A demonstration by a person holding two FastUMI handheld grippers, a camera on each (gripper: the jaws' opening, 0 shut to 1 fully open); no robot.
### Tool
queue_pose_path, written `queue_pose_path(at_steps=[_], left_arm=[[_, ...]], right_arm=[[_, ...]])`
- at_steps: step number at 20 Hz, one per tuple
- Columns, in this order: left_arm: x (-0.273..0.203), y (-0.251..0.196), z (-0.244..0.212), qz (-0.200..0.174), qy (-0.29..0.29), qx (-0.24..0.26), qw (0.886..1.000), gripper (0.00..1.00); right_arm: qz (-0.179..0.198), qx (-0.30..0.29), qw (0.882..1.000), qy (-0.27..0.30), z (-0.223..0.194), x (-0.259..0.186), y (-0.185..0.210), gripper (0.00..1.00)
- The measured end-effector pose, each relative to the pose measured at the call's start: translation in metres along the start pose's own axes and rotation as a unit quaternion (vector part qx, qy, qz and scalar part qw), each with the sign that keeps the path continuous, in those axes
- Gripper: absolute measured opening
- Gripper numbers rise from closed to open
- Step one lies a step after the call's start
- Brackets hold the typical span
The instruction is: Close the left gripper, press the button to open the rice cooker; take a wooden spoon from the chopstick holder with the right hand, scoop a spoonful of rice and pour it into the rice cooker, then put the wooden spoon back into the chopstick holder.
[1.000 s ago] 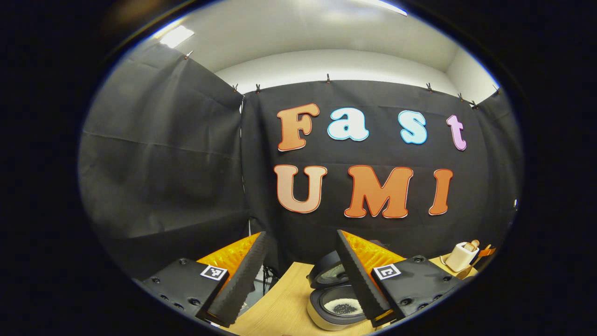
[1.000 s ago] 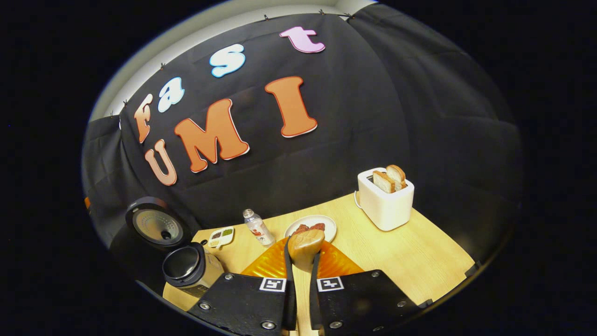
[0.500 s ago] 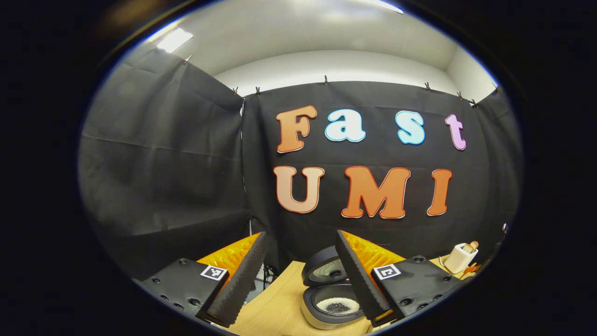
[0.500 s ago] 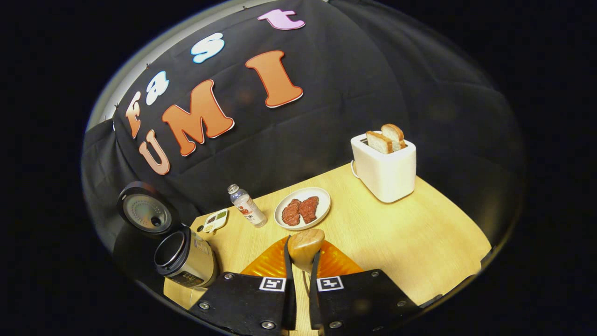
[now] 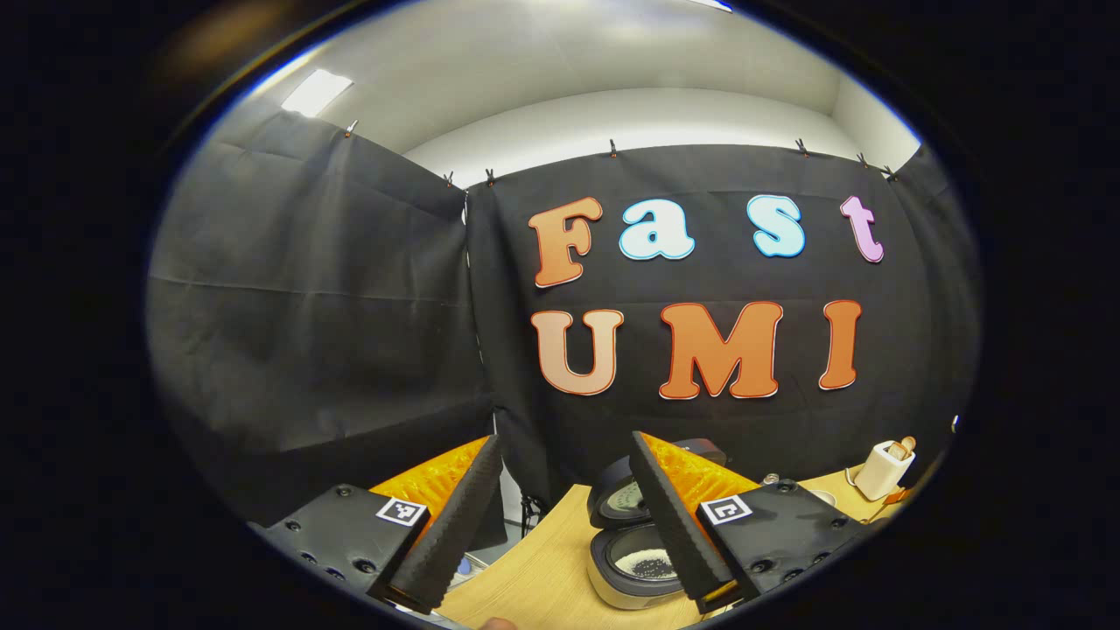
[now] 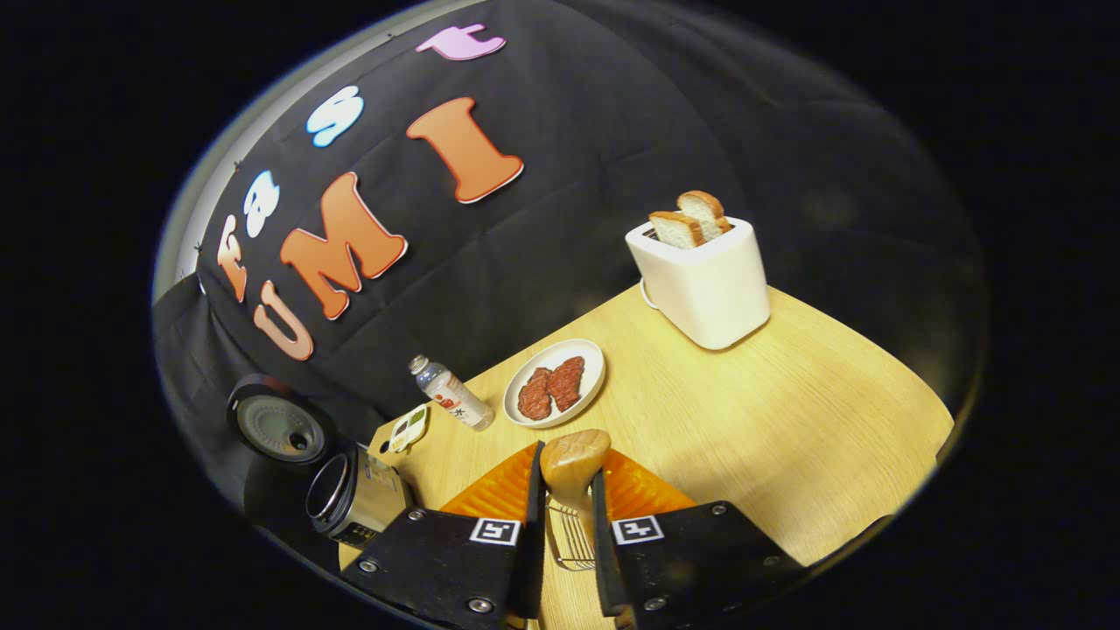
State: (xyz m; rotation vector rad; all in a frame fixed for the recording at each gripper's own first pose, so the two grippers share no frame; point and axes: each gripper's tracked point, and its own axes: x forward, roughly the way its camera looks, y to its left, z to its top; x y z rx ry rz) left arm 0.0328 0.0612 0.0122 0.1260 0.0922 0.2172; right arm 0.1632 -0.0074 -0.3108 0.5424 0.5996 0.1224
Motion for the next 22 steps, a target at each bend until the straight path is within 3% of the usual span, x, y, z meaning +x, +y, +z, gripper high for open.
queue_pose_path(at_steps=[2,3,5,12,19,22], left_arm=[[0.001,-0.001,-0.002,0.0,0.01,0.001,1.0,0.95],[0.002,-0.001,-0.004,-0.003,0.018,0.0,1.0,1.0],[0.005,-0.008,-0.003,-0.014,0.025,-0.012,1.0,0.96],[0.025,-0.032,0.005,-0.053,0.024,-0.011,0.998,1.0],[0.053,-0.05,0.01,-0.081,0.02,-0.029,0.996,0.98],[0.071,-0.051,0.016,-0.081,0.011,-0.017,0.996,0.95]], right_arm=[[-0.011,0.006,1.0,-0.001,0.001,-0.003,-0.007,0.28],[-0.019,0.005,1.0,-0.001,0.003,-0.006,-0.014,0.3],[-0.036,0.0,0.999,-0.004,0.007,-0.012,-0.025,0.42],[-0.098,-0.053,0.992,-0.067,0.066,-0.046,-0.034,0.95],[-0.109,-0.169,0.969,-0.14,0.157,-0.121,0.034,0.95],[-0.094,-0.194,0.963,-0.164,0.188,-0.156,0.075,0.95]])
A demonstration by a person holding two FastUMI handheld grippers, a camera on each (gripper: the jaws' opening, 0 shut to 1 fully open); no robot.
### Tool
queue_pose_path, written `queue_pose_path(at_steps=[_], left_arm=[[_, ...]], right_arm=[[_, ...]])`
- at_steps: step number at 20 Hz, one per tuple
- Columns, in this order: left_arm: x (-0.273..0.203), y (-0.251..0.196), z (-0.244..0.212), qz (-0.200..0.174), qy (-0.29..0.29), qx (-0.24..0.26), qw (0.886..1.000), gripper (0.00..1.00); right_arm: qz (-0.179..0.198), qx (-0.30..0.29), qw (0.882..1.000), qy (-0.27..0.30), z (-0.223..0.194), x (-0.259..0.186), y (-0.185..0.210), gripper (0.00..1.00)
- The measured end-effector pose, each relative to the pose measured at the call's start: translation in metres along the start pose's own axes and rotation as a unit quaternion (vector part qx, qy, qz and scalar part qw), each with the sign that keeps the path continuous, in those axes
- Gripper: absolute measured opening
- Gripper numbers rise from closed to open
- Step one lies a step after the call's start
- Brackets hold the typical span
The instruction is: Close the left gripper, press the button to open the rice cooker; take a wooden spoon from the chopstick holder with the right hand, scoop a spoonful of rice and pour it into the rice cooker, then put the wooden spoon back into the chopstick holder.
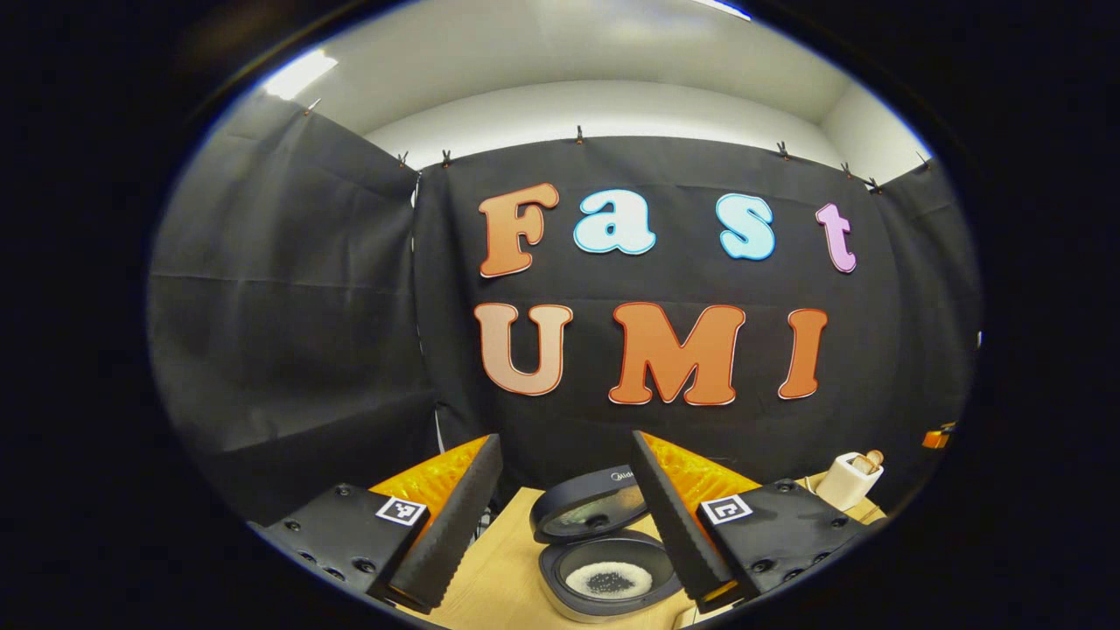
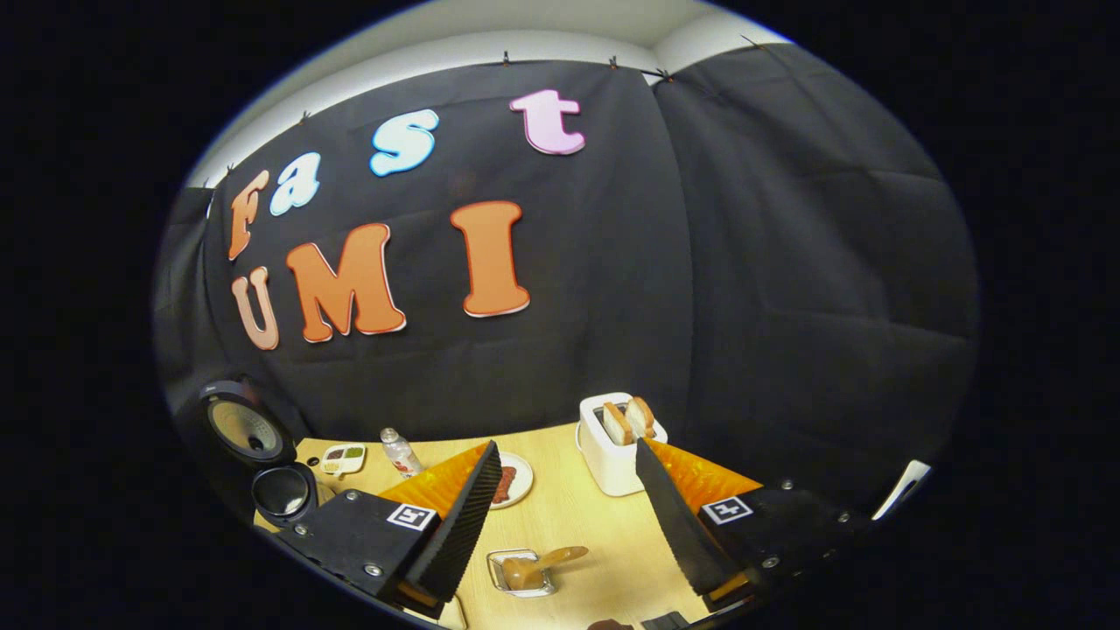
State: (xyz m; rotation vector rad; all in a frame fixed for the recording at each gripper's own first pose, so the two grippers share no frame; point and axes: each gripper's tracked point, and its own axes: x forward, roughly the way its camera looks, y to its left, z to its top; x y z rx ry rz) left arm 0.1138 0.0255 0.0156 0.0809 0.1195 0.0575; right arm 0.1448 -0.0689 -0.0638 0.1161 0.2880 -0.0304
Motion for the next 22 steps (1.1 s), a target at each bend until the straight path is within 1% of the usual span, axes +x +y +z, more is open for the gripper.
queue_pose_path(at_steps=[2,4,6,8,10,12,15,16,17,18,19,20,22], left_arm=[[0.018,0.002,0.009,0.001,-0.006,-0.003,1.0,1.0],[0.041,0.001,0.015,0.001,-0.008,-0.016,1.0,1.0],[0.066,0.006,0.016,0.013,-0.01,-0.014,1.0,1.0],[0.095,0.006,0.011,0.017,-0.003,-0.004,1.0,0.96],[0.125,0.004,0.002,0.02,0.013,0.007,1.0,0.96],[0.155,-0.004,-0.006,0.012,0.023,0.012,1.0,0.97],[0.193,-0.02,-0.044,-0.006,0.061,0.002,0.998,1.0],[0.201,-0.018,-0.055,0.002,0.071,-0.004,0.997,0.98],[0.212,-0.019,-0.066,0.005,0.08,-0.008,0.997,0.99],[0.219,-0.019,-0.075,0.006,0.089,-0.01,0.996,0.99],[0.223,-0.02,-0.086,0.004,0.102,-0.013,0.995,0.96],[0.225,-0.022,-0.097,0.001,0.114,-0.015,0.993,0.99],[0.225,-0.021,-0.115,-0.002,0.134,-0.01,0.991,0.98]], right_arm=[[0.015,0.005,1.0,-0.013,0.026,-0.019,0.015,0.95],[0.02,-0.007,0.999,-0.033,0.048,-0.034,0.022,0.95],[0.021,-0.015,0.999,-0.045,0.065,-0.046,0.025,0.95],[0.019,-0.018,0.998,-0.052,0.078,-0.057,0.029,0.95],[0.01,-0.024,0.998,-0.061,0.084,-0.065,0.024,0.95],[0.006,-0.024,0.998,-0.063,0.087,-0.072,0.021,0.95],[0.0,-0.021,0.998,-0.061,0.084,-0.079,0.02,0.94],[-0.003,-0.023,0.998,-0.061,0.084,-0.079,0.018,0.95],[-0.007,-0.024,0.998,-0.061,0.082,-0.081,0.015,0.95],[-0.011,-0.022,0.998,-0.061,0.082,-0.082,0.015,0.95],[-0.013,-0.02,0.998,-0.063,0.083,-0.083,0.014,0.95],[-0.014,-0.017,0.998,-0.064,0.083,-0.084,0.014,0.95],[-0.018,-0.007,0.998,-0.065,0.082,-0.086,0.013,0.95]])
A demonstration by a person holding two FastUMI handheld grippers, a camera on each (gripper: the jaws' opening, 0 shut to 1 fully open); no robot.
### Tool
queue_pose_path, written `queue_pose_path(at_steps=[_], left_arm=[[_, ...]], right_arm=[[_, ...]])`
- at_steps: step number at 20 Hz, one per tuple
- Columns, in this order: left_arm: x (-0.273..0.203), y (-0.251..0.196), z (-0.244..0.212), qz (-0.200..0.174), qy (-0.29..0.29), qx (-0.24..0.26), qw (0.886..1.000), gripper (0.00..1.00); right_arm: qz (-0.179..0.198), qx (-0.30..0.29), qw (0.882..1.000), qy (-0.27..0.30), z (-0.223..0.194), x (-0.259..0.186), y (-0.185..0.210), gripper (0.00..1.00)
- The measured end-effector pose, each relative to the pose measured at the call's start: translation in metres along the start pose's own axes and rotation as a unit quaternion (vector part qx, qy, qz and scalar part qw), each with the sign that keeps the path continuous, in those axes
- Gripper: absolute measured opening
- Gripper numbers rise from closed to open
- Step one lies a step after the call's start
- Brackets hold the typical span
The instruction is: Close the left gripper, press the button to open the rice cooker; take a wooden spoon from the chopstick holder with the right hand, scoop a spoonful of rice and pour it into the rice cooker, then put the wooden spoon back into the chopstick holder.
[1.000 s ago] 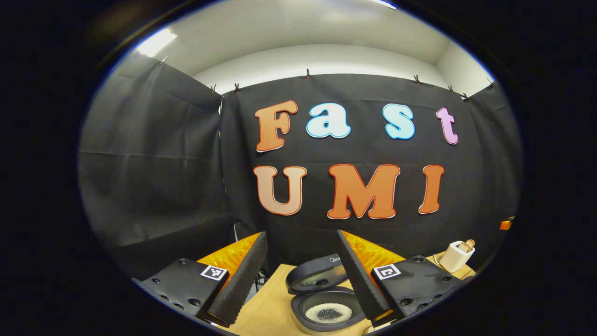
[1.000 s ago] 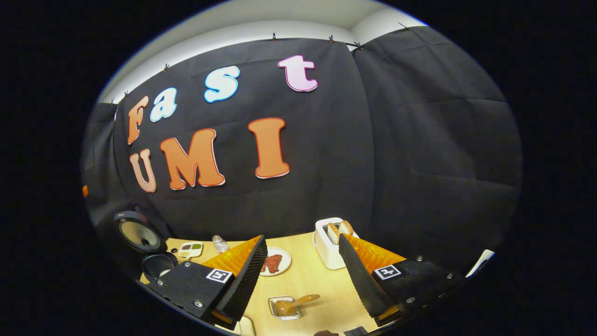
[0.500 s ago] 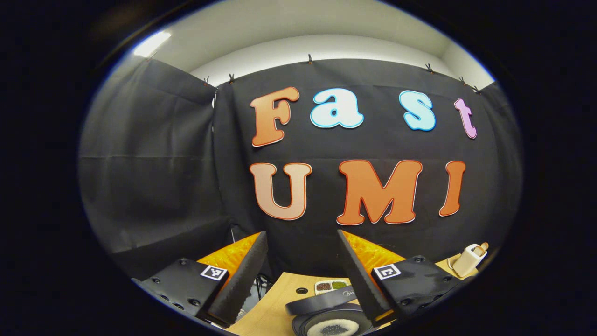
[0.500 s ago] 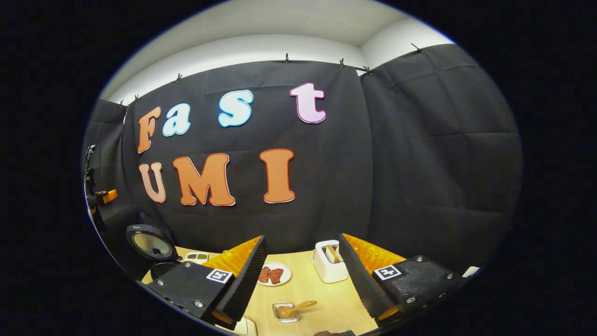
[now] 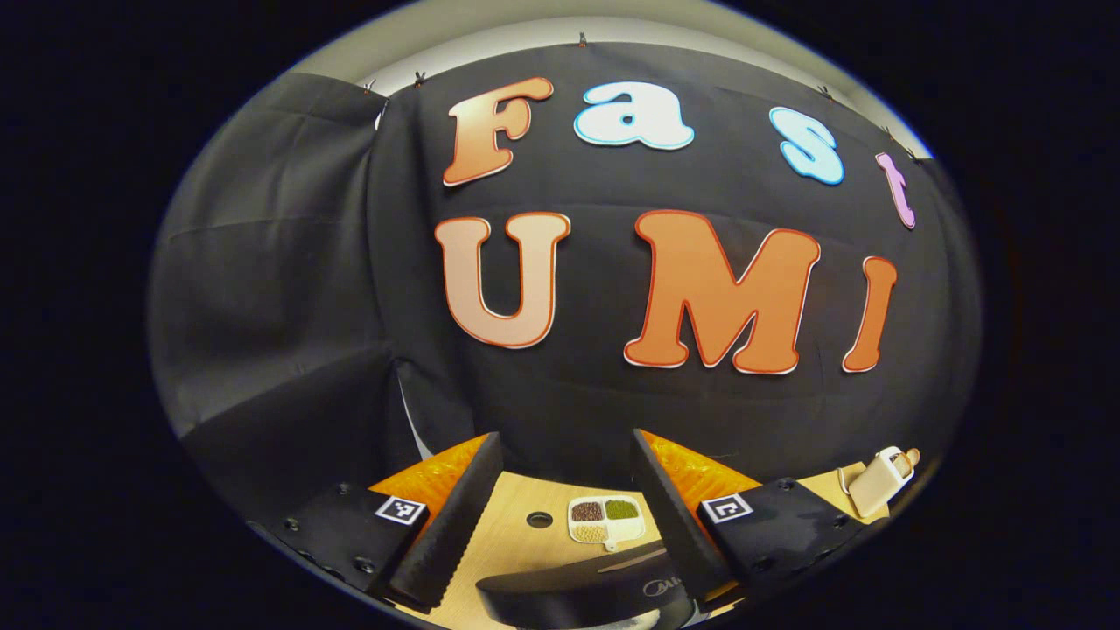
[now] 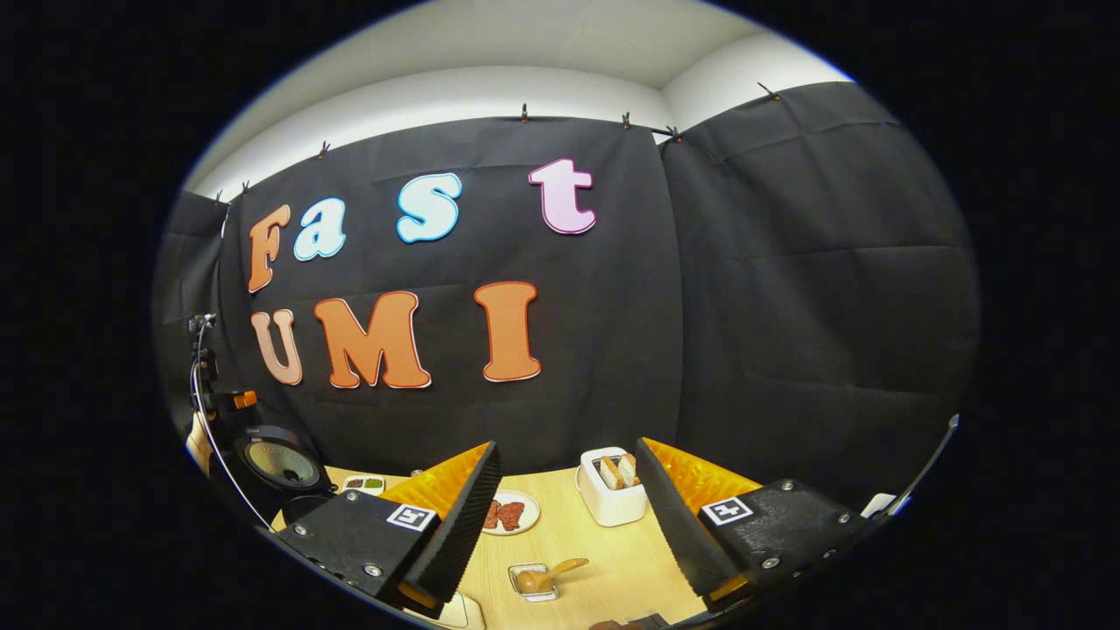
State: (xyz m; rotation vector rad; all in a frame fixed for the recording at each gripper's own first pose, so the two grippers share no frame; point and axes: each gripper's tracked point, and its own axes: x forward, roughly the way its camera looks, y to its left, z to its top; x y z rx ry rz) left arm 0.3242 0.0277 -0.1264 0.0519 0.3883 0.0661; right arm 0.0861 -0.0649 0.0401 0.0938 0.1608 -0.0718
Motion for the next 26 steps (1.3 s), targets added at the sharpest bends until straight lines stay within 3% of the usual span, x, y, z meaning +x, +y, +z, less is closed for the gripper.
queue_pose_path(at_steps=[5,8,14,15,16,18,26], left_arm=[[0.004,0.0,-0.035,0.002,0.035,0.016,0.999,0.98],[-0.004,-0.014,-0.046,-0.02,0.046,-0.011,0.999,0.98],[-0.04,-0.042,-0.078,-0.042,0.058,-0.014,0.997,0.99],[-0.047,-0.047,-0.086,-0.045,0.063,-0.016,0.997,0.96],[-0.054,-0.052,-0.096,-0.049,0.067,-0.015,0.996,0.96],[-0.07,-0.059,-0.117,-0.053,0.077,-0.014,0.996,0.96],[-0.118,-0.079,-0.191,-0.045,0.092,-0.037,0.994,0.96]], right_arm=[[0.002,0.009,1.0,0.004,-0.009,-0.005,-0.001,0.95],[0.007,0.012,1.0,0.003,-0.009,-0.01,0.001,0.95],[0.034,0.013,0.999,-0.002,-0.006,-0.022,0.006,0.95],[0.041,0.013,0.999,-0.003,-0.006,-0.025,0.007,1.0],[0.049,0.013,0.999,-0.004,-0.006,-0.028,0.008,0.95],[0.061,0.011,0.998,-0.003,-0.008,-0.032,0.007,0.95],[0.091,0.007,0.996,0.01,-0.019,-0.04,0.003,0.95]])
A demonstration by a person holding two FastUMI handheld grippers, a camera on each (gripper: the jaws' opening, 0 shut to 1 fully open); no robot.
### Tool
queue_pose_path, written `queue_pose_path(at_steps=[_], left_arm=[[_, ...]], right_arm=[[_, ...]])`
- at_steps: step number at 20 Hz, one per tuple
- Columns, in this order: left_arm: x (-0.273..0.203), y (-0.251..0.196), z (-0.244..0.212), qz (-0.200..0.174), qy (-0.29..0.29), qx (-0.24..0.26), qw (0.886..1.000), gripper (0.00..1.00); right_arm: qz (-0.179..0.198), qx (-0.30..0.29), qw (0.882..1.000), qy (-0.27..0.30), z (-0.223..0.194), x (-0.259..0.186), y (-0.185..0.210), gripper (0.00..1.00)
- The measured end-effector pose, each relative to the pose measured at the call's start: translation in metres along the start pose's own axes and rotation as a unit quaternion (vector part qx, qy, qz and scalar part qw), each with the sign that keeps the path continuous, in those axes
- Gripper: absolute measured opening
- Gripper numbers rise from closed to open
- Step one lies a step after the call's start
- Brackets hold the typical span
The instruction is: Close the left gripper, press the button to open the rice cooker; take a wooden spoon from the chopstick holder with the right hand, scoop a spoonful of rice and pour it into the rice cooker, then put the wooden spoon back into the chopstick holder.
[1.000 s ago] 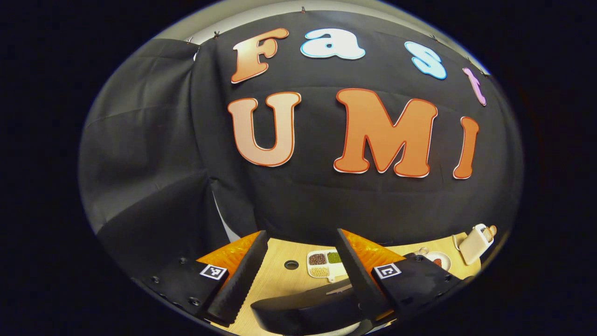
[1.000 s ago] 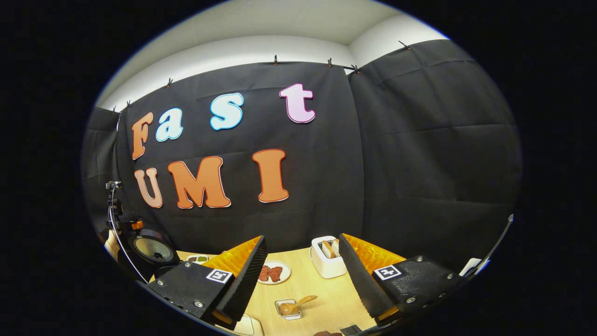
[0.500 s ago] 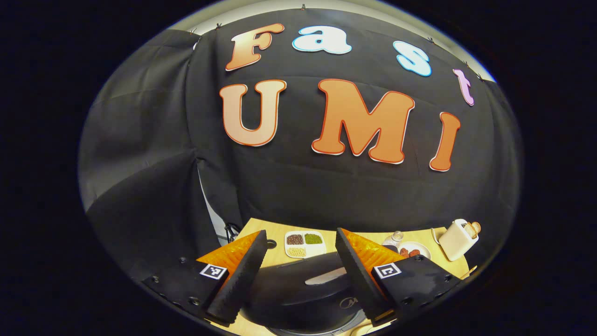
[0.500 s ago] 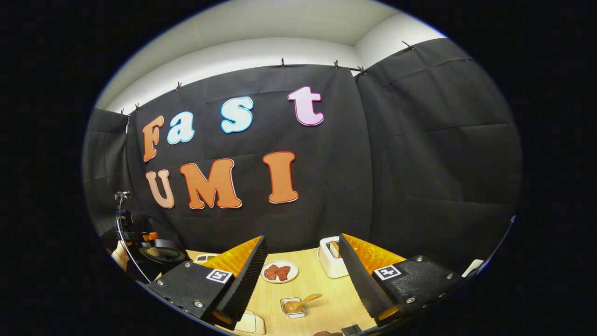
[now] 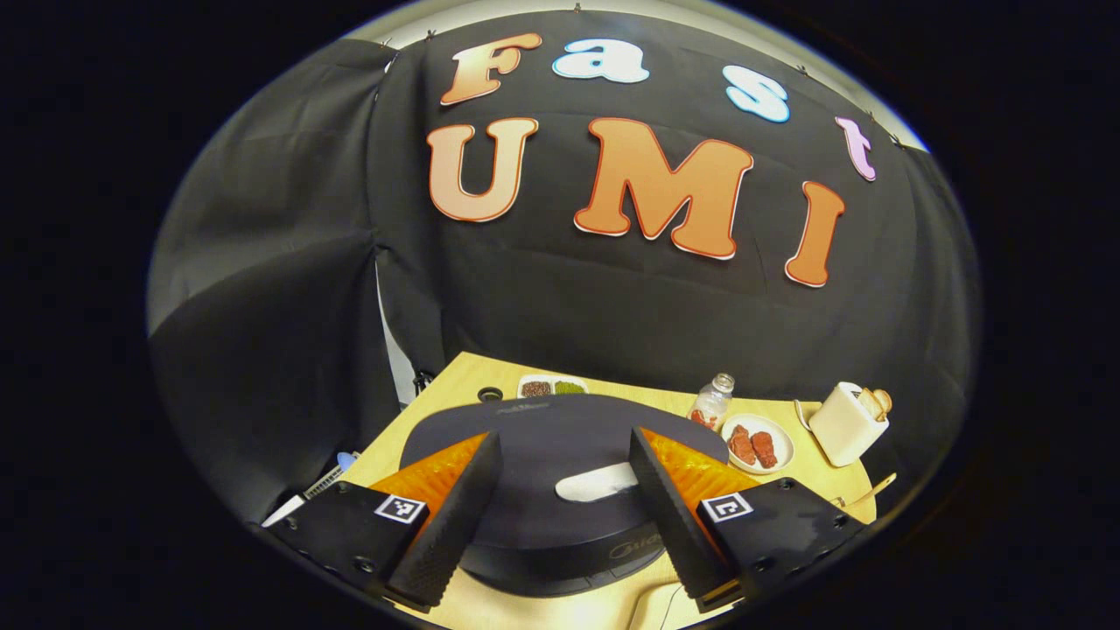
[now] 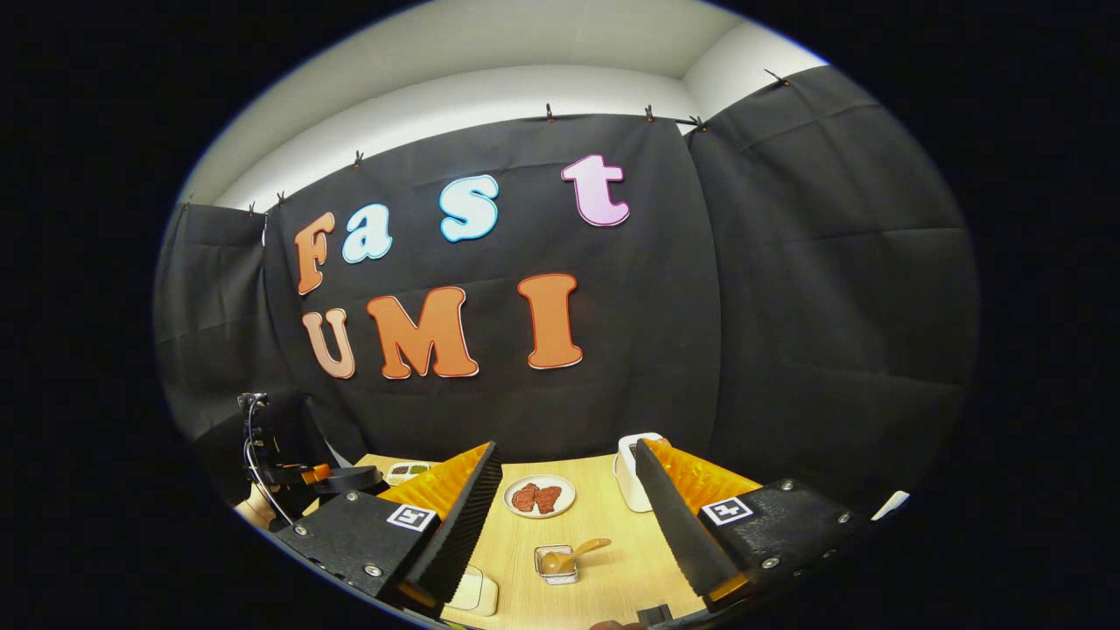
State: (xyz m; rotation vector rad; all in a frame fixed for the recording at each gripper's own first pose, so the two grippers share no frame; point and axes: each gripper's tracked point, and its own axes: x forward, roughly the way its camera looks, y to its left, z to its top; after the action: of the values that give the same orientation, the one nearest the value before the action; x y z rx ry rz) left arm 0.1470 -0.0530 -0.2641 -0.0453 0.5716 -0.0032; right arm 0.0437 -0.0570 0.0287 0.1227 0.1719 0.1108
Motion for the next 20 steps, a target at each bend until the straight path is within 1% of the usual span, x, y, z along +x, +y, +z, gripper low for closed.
queue_pose_path(at_steps=[1,3,4,6,7,8,9,15,16,20], left_arm=[[-0.002,-0.001,-0.005,0.0,-0.003,0.001,1.0,0.99],[-0.006,-0.003,-0.013,0.0,-0.011,0.011,1.0,0.99],[-0.006,-0.003,-0.019,0.001,-0.011,0.016,1.0,0.97],[-0.006,-0.005,-0.035,0.002,-0.002,0.028,1.0,0.98],[-0.005,-0.005,-0.042,0.003,0.002,0.035,0.999,0.98],[-0.004,-0.007,-0.05,0.003,0.007,0.042,0.999,1.0],[-0.004,-0.007,-0.06,0.005,0.012,0.051,0.999,0.98],[-0.001,-0.007,-0.086,0.012,0.0,0.072,0.997,1.0],[-0.001,-0.006,-0.082,0.013,-0.012,0.078,0.997,1.0],[0.001,-0.007,-0.094,0.025,-0.008,0.091,0.996,1.0]], right_arm=[[0.003,0.002,1.0,0.001,-0.003,0.0,0.001,0.95],[0.015,0.009,1.0,0.008,-0.009,-0.003,0.01,0.95],[0.018,0.01,1.0,0.012,-0.013,-0.003,0.012,0.94],[0.022,0.008,1.0,0.017,-0.019,-0.004,0.016,0.95],[0.024,0.007,1.0,0.018,-0.019,-0.005,0.017,1.0],[0.025,0.007,0.999,0.02,-0.021,-0.005,0.018,0.95],[0.026,0.007,0.999,0.021,-0.022,-0.005,0.018,0.95],[0.026,0.002,1.0,0.008,-0.015,-0.003,0.02,0.95],[0.026,0.001,1.0,0.006,-0.013,-0.002,0.02,0.95],[0.029,0.006,1.0,0.009,-0.014,0.003,0.022,0.95]])
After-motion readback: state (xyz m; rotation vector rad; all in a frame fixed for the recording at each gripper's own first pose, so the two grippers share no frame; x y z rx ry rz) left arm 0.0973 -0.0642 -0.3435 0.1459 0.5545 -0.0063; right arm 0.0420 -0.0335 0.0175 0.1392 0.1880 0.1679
